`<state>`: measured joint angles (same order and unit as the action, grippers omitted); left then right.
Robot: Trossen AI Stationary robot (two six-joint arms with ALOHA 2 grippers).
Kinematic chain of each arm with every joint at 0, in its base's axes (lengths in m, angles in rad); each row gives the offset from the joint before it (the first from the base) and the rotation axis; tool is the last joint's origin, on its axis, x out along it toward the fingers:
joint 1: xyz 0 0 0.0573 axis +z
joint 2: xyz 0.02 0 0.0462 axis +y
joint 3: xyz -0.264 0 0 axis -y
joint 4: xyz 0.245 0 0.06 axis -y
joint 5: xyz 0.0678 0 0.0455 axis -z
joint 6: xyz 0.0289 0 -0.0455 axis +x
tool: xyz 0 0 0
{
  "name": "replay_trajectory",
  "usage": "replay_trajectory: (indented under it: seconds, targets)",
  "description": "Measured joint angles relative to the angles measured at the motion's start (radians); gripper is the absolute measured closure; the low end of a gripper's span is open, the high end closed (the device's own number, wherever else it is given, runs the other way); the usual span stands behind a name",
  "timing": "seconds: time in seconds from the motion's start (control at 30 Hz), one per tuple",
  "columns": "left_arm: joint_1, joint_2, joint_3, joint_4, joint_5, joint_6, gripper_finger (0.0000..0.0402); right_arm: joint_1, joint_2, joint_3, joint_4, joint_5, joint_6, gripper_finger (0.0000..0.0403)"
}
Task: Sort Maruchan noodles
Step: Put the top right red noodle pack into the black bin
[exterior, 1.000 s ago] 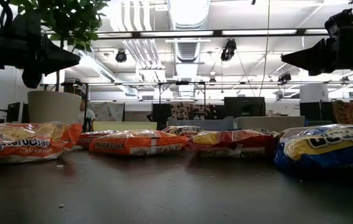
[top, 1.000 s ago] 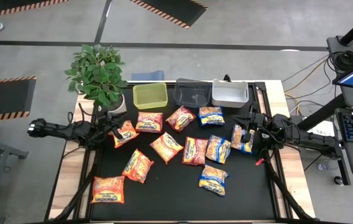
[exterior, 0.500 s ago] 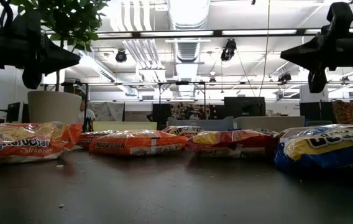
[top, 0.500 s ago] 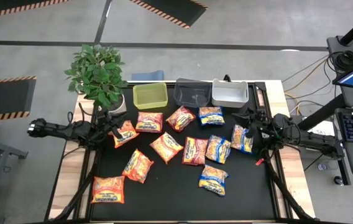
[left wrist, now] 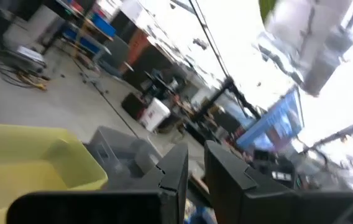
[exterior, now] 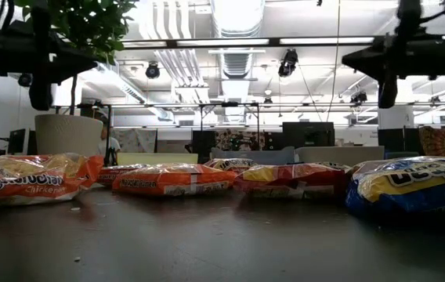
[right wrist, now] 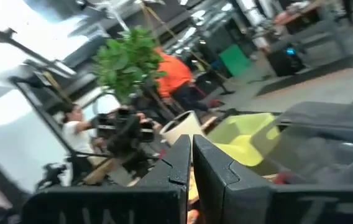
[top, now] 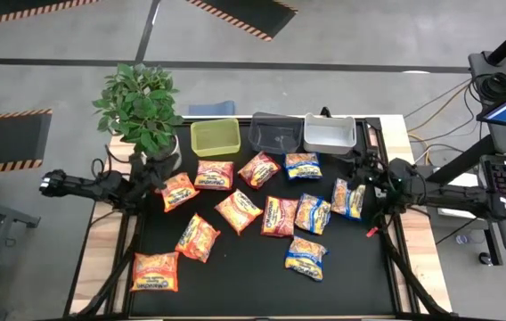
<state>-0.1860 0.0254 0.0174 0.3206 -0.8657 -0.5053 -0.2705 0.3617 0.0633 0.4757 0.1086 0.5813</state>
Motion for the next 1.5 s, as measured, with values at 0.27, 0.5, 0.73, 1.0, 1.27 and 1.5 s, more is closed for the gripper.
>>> replay_trajectory:
  seconds: [0.27, 0.5, 0.73, 1.0, 1.27, 1.5]
  targets:
    - [0.001, 0.000, 0.000, 0.022, -0.104, 0.031, 0.0365, -0.036, 0.231, 0.178, 0.002, 0.021, -0.120, 0.0394]
    - [0.001, 0.000, 0.000, 0.104, 0.018, 0.175, 0.0365, -0.035, 0.427, 0.345, -0.034, 0.023, -0.232, 0.0394]
    - [0.000, 0.000, 0.000, 0.271, 0.203, 0.298, 0.0365, -0.036, 0.589, 0.483, -0.092, 0.021, -0.264, 0.0394]
    - [0.000, 0.003, 0.036, 0.293, 0.278, 0.373, 0.0365, -0.035, 0.706, 0.594, -0.135, 0.004, -0.267, 0.0394]
    - [0.000, 0.055, 0.053, 0.289, 0.397, 0.398, 0.0365, -0.036, 0.828, 0.719, -0.130, -0.059, -0.302, 0.0394]
    - [0.000, 0.135, 0.054, 0.318, 0.396, 0.435, 0.0365, -0.036, 0.953, 0.882, -0.219, -0.147, -0.306, 0.0394]
